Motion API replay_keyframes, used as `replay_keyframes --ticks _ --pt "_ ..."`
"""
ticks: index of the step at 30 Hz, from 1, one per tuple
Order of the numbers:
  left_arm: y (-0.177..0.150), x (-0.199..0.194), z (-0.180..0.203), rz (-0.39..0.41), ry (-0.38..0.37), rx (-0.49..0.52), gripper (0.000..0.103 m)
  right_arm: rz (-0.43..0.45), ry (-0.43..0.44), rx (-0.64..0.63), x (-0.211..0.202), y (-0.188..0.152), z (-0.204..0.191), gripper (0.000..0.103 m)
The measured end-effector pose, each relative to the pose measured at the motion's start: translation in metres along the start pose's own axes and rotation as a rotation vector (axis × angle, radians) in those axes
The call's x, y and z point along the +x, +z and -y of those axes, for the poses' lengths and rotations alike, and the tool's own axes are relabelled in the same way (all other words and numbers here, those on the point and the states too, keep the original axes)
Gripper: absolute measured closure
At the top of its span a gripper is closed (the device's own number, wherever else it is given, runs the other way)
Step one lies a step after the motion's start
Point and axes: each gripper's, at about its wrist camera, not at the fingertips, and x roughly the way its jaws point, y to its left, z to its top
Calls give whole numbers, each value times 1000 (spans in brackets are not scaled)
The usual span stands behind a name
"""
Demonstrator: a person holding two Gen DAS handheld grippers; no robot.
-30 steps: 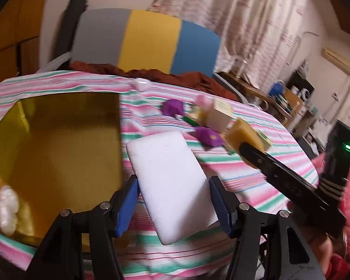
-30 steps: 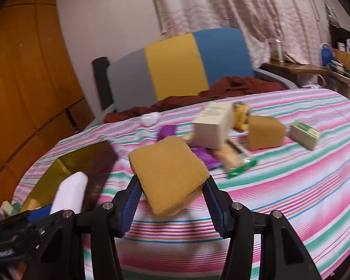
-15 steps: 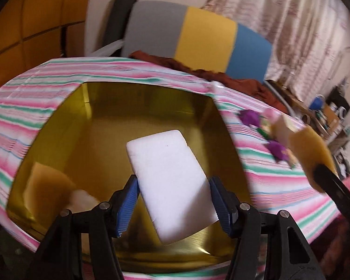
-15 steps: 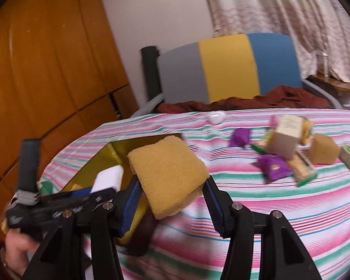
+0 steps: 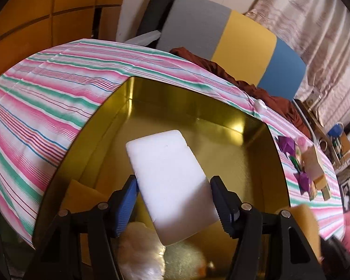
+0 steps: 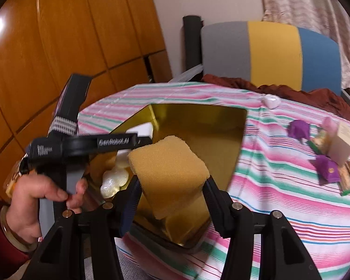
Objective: Organize objects
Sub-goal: 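Carry the white sponge into the tin and open the left tool while the right tool carries its sponge, then lower the yellow sponge into the gold tin and open the right tool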
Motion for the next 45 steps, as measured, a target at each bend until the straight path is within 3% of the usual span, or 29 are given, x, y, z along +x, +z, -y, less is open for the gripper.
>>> replay_keyframes --ticks 7,10,12,21,26,32,36,45 --pt "20 10 -27 -31 11 -96 32 -51 25 -8 20 0 -10 49" --pt "23 3 -35 -17 4 -149 11 -69 30 -19 25 -1 -13 49" --pt "25 -7 -39 15 -20 -177 6 -80 38 -18 29 -2 -15 49" --pt "32 -61 -42 193 67 -198 1 -114 64 -38 43 3 -26 48" --pt "35 -81 -47 246 92 -194 0 -130 49 -40 48 4 -32 46" --pt "33 -93 -59 268 88 -240 0 -156 51 -9 56 6 -34 44" --pt "31 -93 -60 264 83 -249 0 -200 68 6 63 5 -37 30" --pt "26 -93 -56 258 75 -242 0 -122 106 66 44 9 -28 27"
